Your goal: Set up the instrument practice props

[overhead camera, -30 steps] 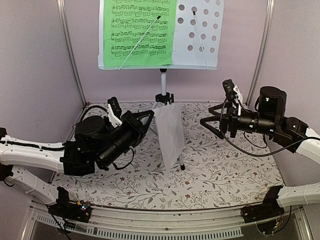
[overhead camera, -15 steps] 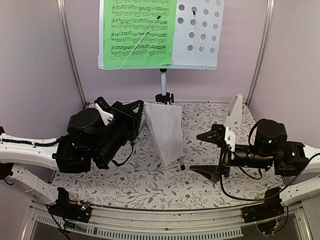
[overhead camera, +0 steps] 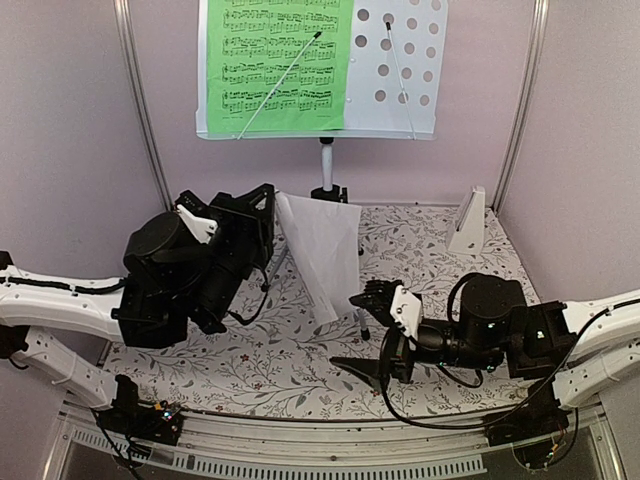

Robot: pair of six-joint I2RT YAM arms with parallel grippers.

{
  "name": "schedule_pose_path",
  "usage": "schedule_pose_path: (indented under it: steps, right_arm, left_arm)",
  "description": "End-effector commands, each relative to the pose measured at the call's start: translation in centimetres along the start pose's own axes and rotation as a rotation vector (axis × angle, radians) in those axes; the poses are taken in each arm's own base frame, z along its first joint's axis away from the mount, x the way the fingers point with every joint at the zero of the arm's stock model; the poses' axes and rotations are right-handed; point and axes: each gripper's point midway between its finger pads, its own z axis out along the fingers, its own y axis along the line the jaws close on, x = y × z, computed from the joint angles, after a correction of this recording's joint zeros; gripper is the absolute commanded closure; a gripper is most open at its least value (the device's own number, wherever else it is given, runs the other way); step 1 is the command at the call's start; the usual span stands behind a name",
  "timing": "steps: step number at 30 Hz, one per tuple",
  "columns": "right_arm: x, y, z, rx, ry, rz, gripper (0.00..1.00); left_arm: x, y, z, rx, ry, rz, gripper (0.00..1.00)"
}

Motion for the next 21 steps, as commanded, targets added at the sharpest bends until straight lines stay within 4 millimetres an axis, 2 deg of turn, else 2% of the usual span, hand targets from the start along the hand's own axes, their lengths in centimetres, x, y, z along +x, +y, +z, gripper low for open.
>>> schedule_pose_path:
  steps: [1, 4, 6, 11, 13, 14, 18, 19, 21]
  right_arm:
    - [-3.2, -1.9, 1.3, 0.135, -0.081, 0.092, 0.08]
    - [-3.7, -3.1, 1.6, 0.21, -0.092, 0.109, 0.2]
    - [-4.0, -3.9, 1.5, 0.259, -0.101, 0.125, 0.34]
    - [-5.0, -5.2, 1.4, 0.336, -0.129, 0.153, 0.75]
    - [-5.4, -5.4, 1.4, 0.348, -0.129, 0.148, 0.95]
    - [-5.7, -5.6, 1.2, 0.354, -0.131, 0.147, 1.0]
    - [-6.7, -6.6, -0.6, 0.388, -0.138, 0.144, 1.0]
    - [-7.1, -6.9, -1.3, 0.39, -0.142, 0.131, 1.0]
    - [-8.1, -7.3, -2.9, 0.391, -0.139, 0.097, 1.0]
  left_arm:
    - [0.3, -0.8, -0.1, 0.03, -0.008, -0.009, 1.0]
    - [0.5, -0.9, -0.1, 0.037, 0.002, -0.008, 1.0]
    - [0.6, -0.8, -0.2, 0.041, 0.008, -0.01, 1.0]
    - [0.7, -0.7, -0.2, 0.055, 0.015, -0.016, 1.0]
    - [0.7, -0.8, -0.2, 0.06, 0.013, -0.012, 1.0]
    - [0.7, -0.8, -0.2, 0.06, 0.013, -0.007, 1.0]
    - [0.2, -0.7, -0.5, 0.065, 0.008, 0.028, 1.0]
    - [-0.1, -0.8, -0.6, 0.073, 0.007, 0.055, 0.96]
    - [-0.9, -1.5, -1.0, 0.111, 0.007, 0.147, 0.81]
